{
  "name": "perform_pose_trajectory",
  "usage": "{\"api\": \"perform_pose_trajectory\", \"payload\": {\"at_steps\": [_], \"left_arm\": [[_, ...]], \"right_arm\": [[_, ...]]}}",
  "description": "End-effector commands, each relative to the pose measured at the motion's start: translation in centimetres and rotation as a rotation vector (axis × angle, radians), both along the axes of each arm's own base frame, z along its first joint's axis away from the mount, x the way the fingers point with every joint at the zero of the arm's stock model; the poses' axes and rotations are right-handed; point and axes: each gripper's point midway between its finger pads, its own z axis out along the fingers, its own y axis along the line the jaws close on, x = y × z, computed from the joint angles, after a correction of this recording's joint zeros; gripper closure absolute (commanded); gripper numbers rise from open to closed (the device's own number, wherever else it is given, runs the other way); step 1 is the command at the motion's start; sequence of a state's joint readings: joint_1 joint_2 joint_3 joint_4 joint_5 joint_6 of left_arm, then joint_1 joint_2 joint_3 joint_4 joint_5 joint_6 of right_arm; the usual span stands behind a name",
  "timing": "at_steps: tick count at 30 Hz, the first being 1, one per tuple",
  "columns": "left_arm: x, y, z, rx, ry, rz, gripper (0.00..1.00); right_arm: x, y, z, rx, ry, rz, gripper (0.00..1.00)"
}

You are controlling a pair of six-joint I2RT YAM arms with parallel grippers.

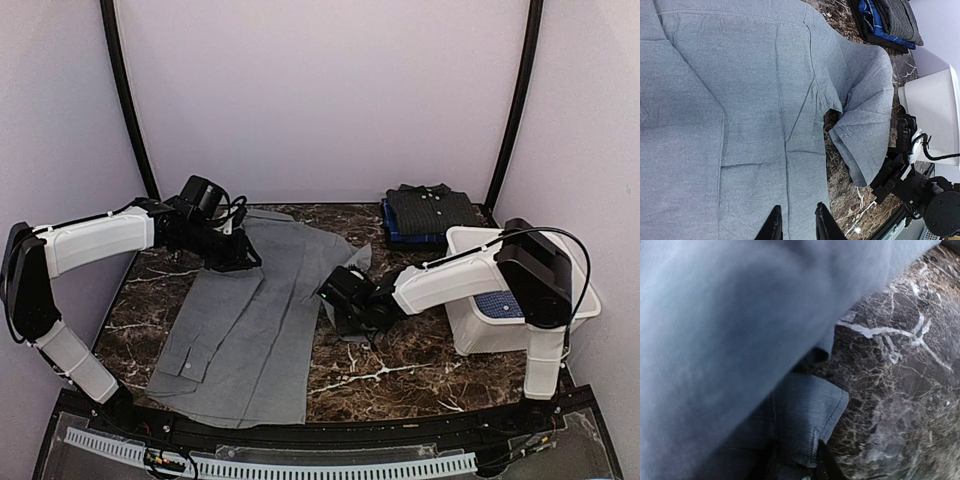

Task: Fold and stack the long sleeve shirts
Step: Pick up the sleeve from the 1/3-folded shirt, then pass from the right arm to the left

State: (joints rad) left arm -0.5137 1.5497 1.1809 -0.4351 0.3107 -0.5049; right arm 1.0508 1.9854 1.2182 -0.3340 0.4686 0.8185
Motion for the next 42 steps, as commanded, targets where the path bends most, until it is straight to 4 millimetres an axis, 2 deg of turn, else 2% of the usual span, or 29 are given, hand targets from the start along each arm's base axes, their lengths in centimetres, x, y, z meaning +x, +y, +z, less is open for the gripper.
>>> {"api": "perform_pose_trajectory", "payload": {"at_steps": [1, 2, 11, 17, 20, 23, 27, 30, 34, 37, 39, 42], "left_arm": [[-0.3, 0.1, 1.2, -0.012, -0.033, -0.001, 0.78], [-0.3, 0.1, 1.2, -0.013, -0.032, -0.002, 0.78], [-0.2, 0.0, 1.3, -0.017, -0.035, -0.003, 0.78], [-0.3, -0.2, 1.5, -0.026, -0.038, -0.009, 0.78], [-0.3, -0.3, 1.8, -0.037, -0.041, -0.014, 0.78], [-0.4, -0.6, 2.1, -0.052, -0.042, -0.023, 0.78], [-0.6, -1.2, 2.9, -0.097, -0.047, -0.045, 0.77], [-0.9, -1.9, 3.3, -0.145, -0.047, -0.071, 0.75], [-1.6, -3.0, 4.1, -0.229, -0.058, -0.122, 0.69], [-1.6, -3.6, 4.6, -0.278, -0.082, -0.140, 0.65], [-1.5, -4.0, 4.8, -0.307, -0.095, -0.143, 0.63], [-1.5, -4.7, 5.4, -0.344, -0.116, -0.157, 0.59]], "right_arm": [[-1.9, -4.4, -1.4, -0.071, 0.076, -0.091, 0.97], [-1.8, -4.9, -0.6, -0.059, 0.064, -0.108, 1.00], [0.1, -8.7, 4.6, -0.041, -0.032, -0.212, 1.00], [1.6, -11.8, 8.2, -0.111, -0.110, -0.281, 1.00], [2.5, -12.8, 10.8, -0.157, -0.175, -0.300, 1.00], [3.6, -12.5, 13.6, -0.181, -0.240, -0.286, 1.00], [5.0, -9.3, 17.1, -0.165, -0.330, -0.199, 1.00], [5.8, -4.7, 19.0, -0.087, -0.375, -0.086, 1.00], [6.5, 2.0, 20.0, 0.109, -0.363, 0.074, 1.00], [6.7, 6.3, 20.3, 0.250, -0.328, 0.166, 1.00], [6.4, 8.6, 20.5, 0.334, -0.302, 0.221, 1.00], [6.2, 10.9, 20.9, 0.425, -0.275, 0.269, 1.00]]}}
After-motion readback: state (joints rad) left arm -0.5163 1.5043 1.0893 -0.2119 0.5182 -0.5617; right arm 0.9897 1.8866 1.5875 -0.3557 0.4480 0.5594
